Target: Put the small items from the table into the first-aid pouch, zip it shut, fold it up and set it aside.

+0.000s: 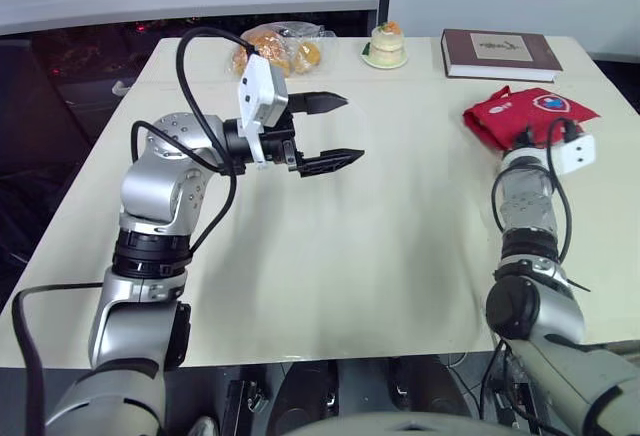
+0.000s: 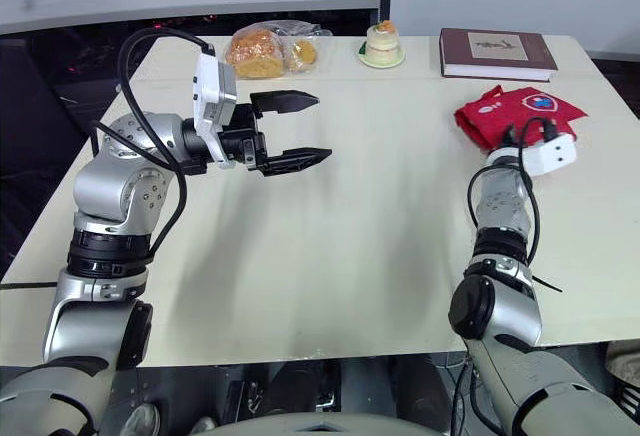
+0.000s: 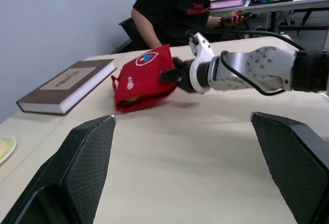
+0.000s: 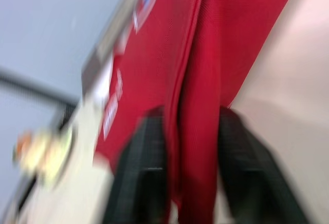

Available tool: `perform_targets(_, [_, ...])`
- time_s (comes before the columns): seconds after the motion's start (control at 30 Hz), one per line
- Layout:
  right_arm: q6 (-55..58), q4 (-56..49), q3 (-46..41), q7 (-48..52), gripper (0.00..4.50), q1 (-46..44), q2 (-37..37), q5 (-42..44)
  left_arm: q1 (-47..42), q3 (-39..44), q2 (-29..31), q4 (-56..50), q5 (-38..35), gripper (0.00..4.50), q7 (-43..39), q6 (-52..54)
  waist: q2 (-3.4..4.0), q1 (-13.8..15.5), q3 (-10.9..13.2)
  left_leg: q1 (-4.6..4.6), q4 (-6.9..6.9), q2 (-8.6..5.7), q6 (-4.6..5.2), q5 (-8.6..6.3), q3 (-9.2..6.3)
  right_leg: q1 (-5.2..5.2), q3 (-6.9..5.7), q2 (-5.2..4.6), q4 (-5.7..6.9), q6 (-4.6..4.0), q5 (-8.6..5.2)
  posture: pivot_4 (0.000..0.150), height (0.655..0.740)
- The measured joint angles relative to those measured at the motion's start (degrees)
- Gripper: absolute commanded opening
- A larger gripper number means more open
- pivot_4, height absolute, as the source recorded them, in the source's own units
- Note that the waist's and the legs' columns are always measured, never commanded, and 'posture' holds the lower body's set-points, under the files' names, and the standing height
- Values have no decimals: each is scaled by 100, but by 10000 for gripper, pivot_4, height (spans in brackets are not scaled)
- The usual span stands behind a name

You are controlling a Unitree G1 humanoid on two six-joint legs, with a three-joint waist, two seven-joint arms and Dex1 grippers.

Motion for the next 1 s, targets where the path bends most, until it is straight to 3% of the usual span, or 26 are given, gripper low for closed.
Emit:
perform_targets(0.13, [1156, -1162, 243, 142, 44697, 570, -58, 438, 103, 2, -2, 12, 77, 45000, 83, -104, 0, 84, 0, 0, 0, -1, 0, 0, 3, -3, 2, -2, 5, 1, 0, 1500, 7289])
perform_targets(0.23, [1835, -1733, 371, 193, 44697, 908, -161, 691, 162, -1, -7, 33, 90, 45000, 98, -129, -1, 112, 0, -1, 1, -2, 4, -3, 2, -3, 0, -2, 5, 0, -1, 1500, 7289])
perform_targets(0.33, [2905, -2900, 896, 686, 44697, 1879, -690, 998, 249, 14, 12, 41, 109, 45000, 164, -149, 0, 164, 0, -4, 1, -4, 23, -13, 1, -4, 1, -4, -1, 1, -2, 1500, 7289])
perform_targets(0.43, [3242, -3844, 1315, 1464, 44697, 2710, -1456, 993, 524, 43, 46, 26, 139, 45000, 313, -119, 0, 162, 0, -2, 1, -8, 26, -15, 6, -3, 8, -4, 0, 2, -2, 1500, 7289])
perform_targets(0.6, [2158, -5092, 1928, 3593, 44697, 4311, -3061, -26, 1482, 285, 263, -292, 100, 45000, 492, 16, -4, 149, -1, 1, 0, -4, 27, -17, 4, -4, 9, 3, -3, 10, -7, 1500, 7289])
perform_targets(0.67, [1689, -5188, 1895, 4233, 44697, 4883, -3238, -195, 1903, 414, 382, -371, 81, 45000, 503, 19, -10, 151, -4, 4, -3, 1, 26, -17, -1, -1, 6, 8, -4, 14, -11, 1500, 7289])
perform_targets(0.73, [714, -5259, 1679, 5361, 44697, 5896, -3455, -444, 2911, 713, 559, -453, 85, 45000, 553, 14, -10, 146, -2, 11, -12, 4, 26, -18, 3, 0, 11, 6, -5, 15, -13, 1500, 7289])
perform_targets(0.83, [30, -5118, 1398, 6014, 44697, 6143, -3506, -600, 3353, 746, 583, -433, 91, 45000, 603, 13, -39, 224, 2, 9, 13, 5, 25, -16, 4, 6, 9, 3, -7, -6, -26, 1500, 7289])
perform_targets(1.0, [-689, -4558, 736, 6918, 44697, 6408, -3773, -541, 4288, 1240, 627, -653, 97, 45000, 803, -118, -26, 333, -9, 9, 3, -3, 34, -23, 5, 15, 0, -20, -36, -10, -26, 1500, 7289])
